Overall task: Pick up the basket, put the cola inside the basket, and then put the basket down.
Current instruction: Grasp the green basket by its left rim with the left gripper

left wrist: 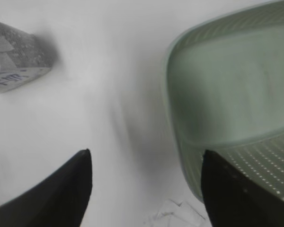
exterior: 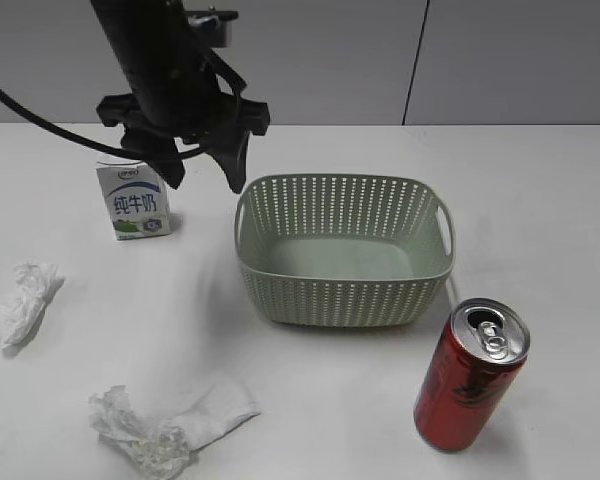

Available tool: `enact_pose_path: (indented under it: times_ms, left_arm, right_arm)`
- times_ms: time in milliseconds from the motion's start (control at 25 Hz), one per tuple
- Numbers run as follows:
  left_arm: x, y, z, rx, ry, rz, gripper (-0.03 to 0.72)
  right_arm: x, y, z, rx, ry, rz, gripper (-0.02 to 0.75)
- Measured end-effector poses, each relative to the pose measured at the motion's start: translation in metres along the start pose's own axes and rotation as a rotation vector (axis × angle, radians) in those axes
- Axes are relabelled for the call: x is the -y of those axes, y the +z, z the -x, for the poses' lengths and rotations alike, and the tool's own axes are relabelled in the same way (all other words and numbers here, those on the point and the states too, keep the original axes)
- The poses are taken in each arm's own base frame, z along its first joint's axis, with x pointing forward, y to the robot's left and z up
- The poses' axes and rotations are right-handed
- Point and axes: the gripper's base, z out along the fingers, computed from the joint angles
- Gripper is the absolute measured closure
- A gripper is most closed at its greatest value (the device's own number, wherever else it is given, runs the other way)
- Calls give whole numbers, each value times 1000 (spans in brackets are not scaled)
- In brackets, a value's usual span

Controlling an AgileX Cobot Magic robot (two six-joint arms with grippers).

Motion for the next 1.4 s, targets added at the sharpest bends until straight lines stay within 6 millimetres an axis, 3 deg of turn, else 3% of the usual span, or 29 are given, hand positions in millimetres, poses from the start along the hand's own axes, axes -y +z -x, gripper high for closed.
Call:
enact_pose_path:
  times_ms: [520, 760, 1200, 1400]
  left_arm:
    - [10, 73, 7, -113, -63, 30, 148]
    - [9, 89, 10, -102, -117, 25, 186]
    - [8, 102, 8, -143, -129, 35, 400]
    - [9, 101, 8, -142, -132, 28, 629]
  right_arm:
    - [0, 0, 0, 0, 0, 0, 155]
    - [0, 0, 0, 0, 0, 0, 155]
    - [0, 0, 0, 0, 0, 0, 155]
    - [0, 0, 0, 0, 0, 0, 155]
